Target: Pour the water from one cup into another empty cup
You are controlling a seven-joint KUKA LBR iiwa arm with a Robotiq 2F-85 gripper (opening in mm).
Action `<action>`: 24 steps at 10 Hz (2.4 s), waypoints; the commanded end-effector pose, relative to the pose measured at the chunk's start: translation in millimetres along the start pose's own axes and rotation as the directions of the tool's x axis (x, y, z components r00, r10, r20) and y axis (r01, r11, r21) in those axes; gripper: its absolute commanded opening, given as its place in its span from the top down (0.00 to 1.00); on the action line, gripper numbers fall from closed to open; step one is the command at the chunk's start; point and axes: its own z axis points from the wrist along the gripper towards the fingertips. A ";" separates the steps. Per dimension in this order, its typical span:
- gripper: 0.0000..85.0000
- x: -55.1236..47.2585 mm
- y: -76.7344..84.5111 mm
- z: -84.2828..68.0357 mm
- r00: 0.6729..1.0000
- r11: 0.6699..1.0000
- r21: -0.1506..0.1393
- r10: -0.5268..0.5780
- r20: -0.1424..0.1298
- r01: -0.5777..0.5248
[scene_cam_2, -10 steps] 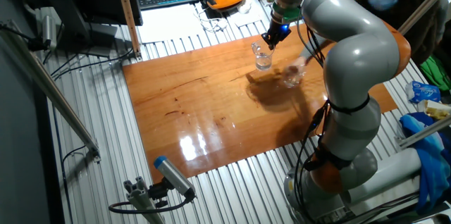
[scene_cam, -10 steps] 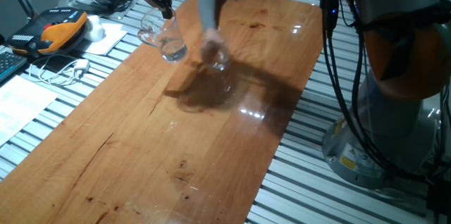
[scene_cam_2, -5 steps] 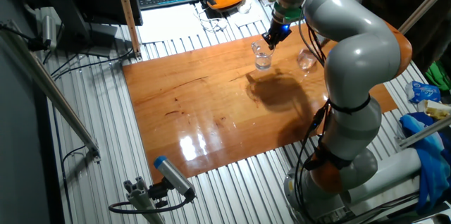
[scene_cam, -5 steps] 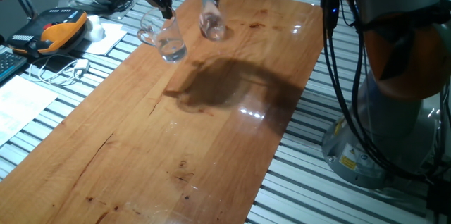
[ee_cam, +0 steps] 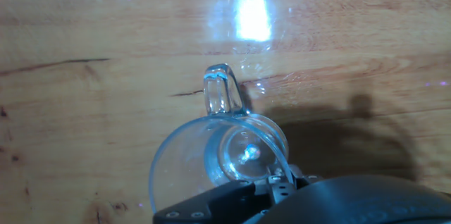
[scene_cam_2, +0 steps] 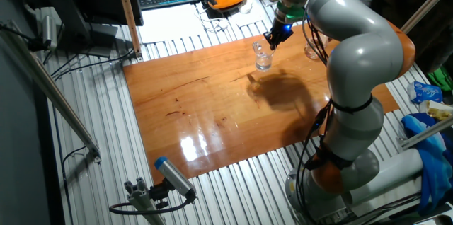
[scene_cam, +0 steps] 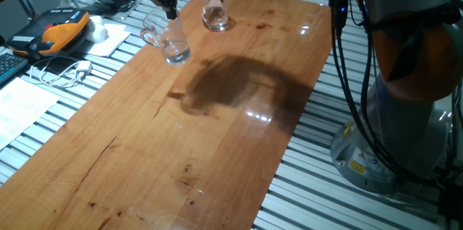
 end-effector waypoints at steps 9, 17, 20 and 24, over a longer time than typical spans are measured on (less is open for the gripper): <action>1.00 0.0 0.2 -0.2 0.997 0.997 -0.020 0.080 0.002 -0.080; 1.00 -21.0 -107.1 -47.9 0.989 0.972 0.185 -0.149 0.021 0.143; 1.00 -19.2 -129.5 -38.5 0.976 0.933 0.310 -0.208 0.058 0.180; 1.00 -32.3 -131.0 -30.0 0.956 0.888 0.404 -0.278 0.089 0.221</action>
